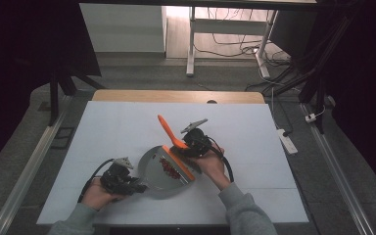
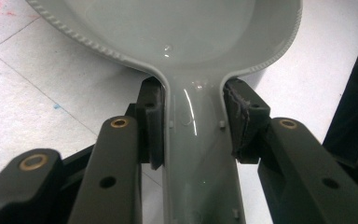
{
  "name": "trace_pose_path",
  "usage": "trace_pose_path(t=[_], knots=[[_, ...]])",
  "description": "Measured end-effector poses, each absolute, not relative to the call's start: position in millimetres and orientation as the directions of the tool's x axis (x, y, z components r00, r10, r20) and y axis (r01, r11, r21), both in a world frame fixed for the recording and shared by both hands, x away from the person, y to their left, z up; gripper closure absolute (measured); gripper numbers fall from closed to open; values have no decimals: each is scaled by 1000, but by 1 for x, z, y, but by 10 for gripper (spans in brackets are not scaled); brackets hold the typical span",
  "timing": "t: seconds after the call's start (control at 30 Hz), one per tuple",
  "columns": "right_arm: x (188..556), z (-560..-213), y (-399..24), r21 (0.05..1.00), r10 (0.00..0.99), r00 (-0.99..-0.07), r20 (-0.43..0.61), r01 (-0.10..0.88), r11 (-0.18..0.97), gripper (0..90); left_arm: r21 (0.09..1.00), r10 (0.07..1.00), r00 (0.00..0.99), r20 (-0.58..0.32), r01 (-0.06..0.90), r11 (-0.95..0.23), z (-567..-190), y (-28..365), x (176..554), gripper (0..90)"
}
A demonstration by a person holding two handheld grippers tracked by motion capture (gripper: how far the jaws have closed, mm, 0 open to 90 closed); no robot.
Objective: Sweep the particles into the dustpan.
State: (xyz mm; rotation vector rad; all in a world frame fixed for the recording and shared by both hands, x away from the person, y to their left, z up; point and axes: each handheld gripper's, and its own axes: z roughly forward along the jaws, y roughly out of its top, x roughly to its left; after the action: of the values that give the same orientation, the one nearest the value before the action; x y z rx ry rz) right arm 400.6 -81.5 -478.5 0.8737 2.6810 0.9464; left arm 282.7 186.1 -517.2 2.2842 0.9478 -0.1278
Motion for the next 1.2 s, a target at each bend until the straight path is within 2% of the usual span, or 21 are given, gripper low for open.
trace_pose_path(t=[0.4, 0.63, 0.73, 0.9, 1.2], knots=[[393, -477, -72, 635, 551, -832, 66, 461, 620, 706, 532, 598, 734, -322, 663, -527, -517, 186, 283, 613], [384, -470, -56, 667, 480, -863, 155, 450, 594, 706, 532, 599, 733, -323, 663, -526, -517, 186, 283, 613], [384, -458, -57, 691, 497, -863, 89, 413, 594, 706, 534, 599, 733, -322, 663, -525, -517, 186, 283, 613], [389, -454, -68, 685, 542, -839, 37, 417, 598, 706, 534, 599, 733, -322, 663, -524, -517, 186, 283, 613], [401, -475, -91, 650, 609, -793, 22, 474, 594, 706, 534, 599, 733, -323, 663, -525, -517, 186, 283, 613]])
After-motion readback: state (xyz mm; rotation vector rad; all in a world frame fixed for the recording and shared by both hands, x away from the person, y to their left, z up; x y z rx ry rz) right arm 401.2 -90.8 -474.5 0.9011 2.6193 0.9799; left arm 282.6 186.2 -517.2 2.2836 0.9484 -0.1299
